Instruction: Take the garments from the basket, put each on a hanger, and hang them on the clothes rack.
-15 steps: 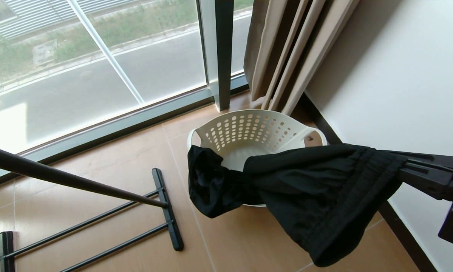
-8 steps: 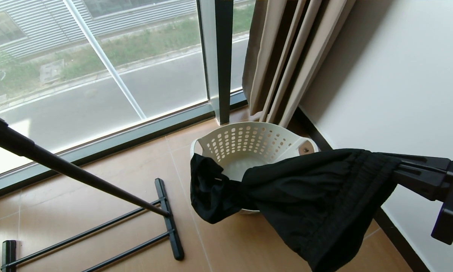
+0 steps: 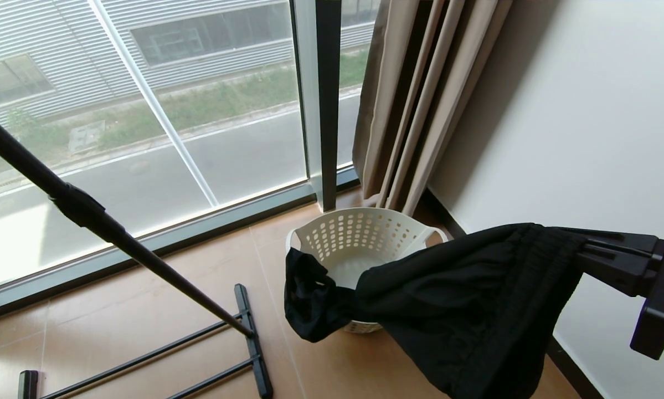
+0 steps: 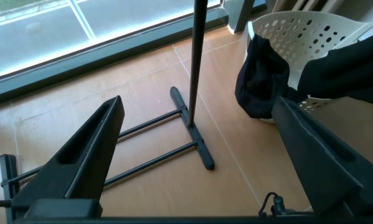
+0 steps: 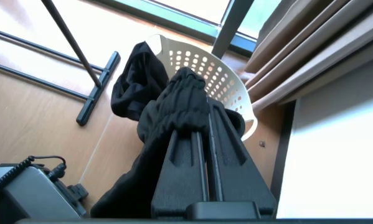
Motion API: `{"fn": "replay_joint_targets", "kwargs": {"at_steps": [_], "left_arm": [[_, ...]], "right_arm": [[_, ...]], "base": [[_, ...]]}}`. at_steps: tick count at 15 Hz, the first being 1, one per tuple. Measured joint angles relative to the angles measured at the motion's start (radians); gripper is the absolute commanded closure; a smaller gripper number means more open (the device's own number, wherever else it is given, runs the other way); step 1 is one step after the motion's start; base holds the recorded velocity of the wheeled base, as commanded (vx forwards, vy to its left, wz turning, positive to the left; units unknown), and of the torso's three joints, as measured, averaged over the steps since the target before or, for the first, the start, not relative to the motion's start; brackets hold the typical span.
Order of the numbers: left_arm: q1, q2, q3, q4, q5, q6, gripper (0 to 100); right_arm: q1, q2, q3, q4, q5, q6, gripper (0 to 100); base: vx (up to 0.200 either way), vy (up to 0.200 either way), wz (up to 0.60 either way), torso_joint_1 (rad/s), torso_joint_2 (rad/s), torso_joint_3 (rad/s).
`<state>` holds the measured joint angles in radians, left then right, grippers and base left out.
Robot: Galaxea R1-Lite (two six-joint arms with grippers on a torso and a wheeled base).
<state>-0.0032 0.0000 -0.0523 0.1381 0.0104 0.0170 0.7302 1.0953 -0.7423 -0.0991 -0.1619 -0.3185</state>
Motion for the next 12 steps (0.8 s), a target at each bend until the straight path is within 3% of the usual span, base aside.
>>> {"fn": "replay_joint_targets", "kwargs": {"at_steps": [10,12], "left_arm": [[0.0,0.0,0.0,0.0,0.0,0.0,0],[0.0,0.0,0.0,0.0,0.0,0.0,0]], "right_arm": [[0.0,-0.011,0.017,0.0,0.004,-0.003,100],[0.0,-0.025,0.027,0.0,0.005,-0.003,100]], "base": [[0.0,0.0,0.0,0.14,-0.49,-0.156],[0.0,0.0,0.0,0.085,-0.25,0.042]]}}
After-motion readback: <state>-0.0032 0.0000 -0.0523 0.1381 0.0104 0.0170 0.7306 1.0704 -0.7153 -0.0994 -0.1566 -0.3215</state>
